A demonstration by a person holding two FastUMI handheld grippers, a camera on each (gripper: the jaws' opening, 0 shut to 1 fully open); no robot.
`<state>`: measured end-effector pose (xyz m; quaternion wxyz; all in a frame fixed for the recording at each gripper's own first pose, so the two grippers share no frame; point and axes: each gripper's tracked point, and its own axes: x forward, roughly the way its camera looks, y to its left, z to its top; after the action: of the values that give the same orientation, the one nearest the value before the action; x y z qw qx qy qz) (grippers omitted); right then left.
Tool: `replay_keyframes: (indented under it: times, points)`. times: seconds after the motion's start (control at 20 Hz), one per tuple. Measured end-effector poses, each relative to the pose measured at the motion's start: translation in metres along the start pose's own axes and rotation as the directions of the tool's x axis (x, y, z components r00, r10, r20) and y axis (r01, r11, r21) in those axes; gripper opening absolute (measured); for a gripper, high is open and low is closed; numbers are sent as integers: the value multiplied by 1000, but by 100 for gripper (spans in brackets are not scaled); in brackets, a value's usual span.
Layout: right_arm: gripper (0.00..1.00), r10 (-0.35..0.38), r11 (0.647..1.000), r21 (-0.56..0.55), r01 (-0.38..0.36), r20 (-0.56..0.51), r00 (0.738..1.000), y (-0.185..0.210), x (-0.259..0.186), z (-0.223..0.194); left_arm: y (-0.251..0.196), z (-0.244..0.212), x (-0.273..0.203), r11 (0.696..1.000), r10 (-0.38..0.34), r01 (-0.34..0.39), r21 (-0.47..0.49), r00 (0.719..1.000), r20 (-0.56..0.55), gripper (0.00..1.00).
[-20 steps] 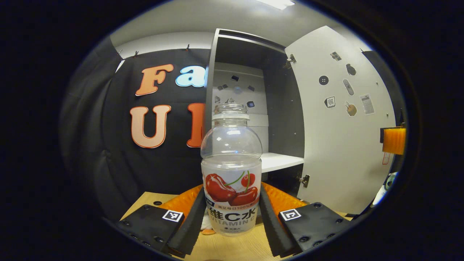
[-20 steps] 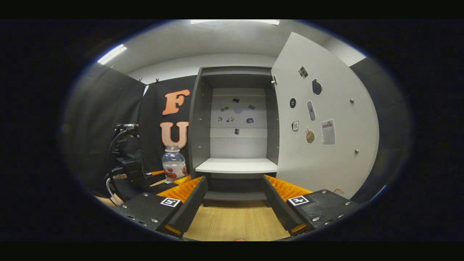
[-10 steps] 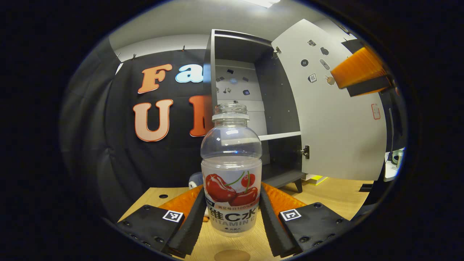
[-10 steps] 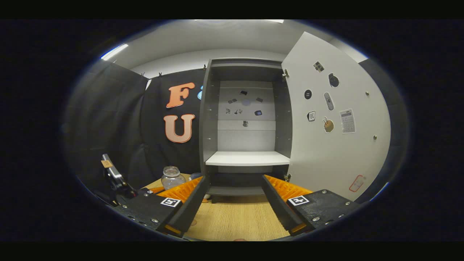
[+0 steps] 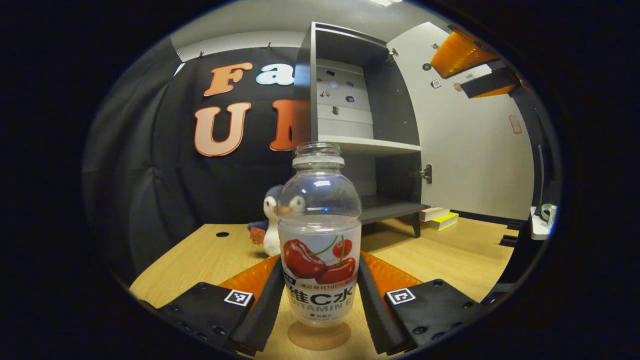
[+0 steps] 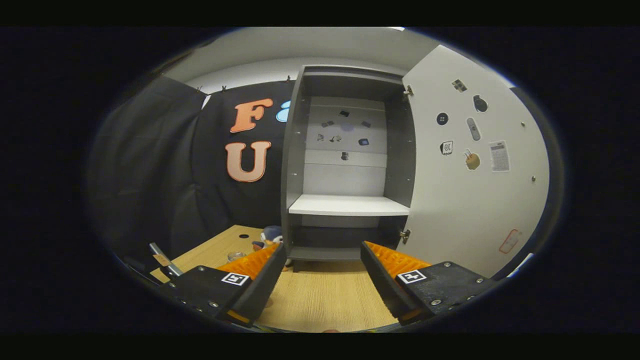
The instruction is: Open the cabinet door with the right hand, grasp the bottle in the cabinet with the left hand and place it on the coaster, then close the cabinet door with the right hand.
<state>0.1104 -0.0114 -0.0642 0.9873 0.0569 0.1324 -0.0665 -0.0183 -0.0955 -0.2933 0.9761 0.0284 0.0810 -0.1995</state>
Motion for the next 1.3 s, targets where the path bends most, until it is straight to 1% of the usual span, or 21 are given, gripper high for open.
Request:
replay_keyframes:
  times: [0.2,0.4,0.6,0.75,1.0,1.15,1.3]
  points:
    - [92,8,1000,-21,-9,-37,999,2,-2,-8,0,-31,9,1000,-1,1,-13,999,-50,82]
    - [92,21,999,-32,-22,-46,999,5,0,-9,1,-52,16,999,7,-11,-38,995,-101,82]
    - [92,18,998,-61,-21,-42,999,0,3,-9,-1,-48,12,1000,13,-16,-27,994,-110,82]
    - [92,24,999,-38,-26,-45,999,3,3,-10,-1,-50,5,999,17,-21,-25,992,-127,83]
    - [92,13,1000,-11,-14,-58,998,2,1,-14,0,-52,-7,999,21,-25,-24,989,-148,82]
    - [92,17,1000,-13,-18,-71,997,3,-2,-18,-1,-52,-10,1000,25,-27,-14,988,-152,82]
    - [92,27,999,-19,-29,-79,996,5,-5,-19,-1,-53,-9,999,31,-33,-8,986,-163,85]
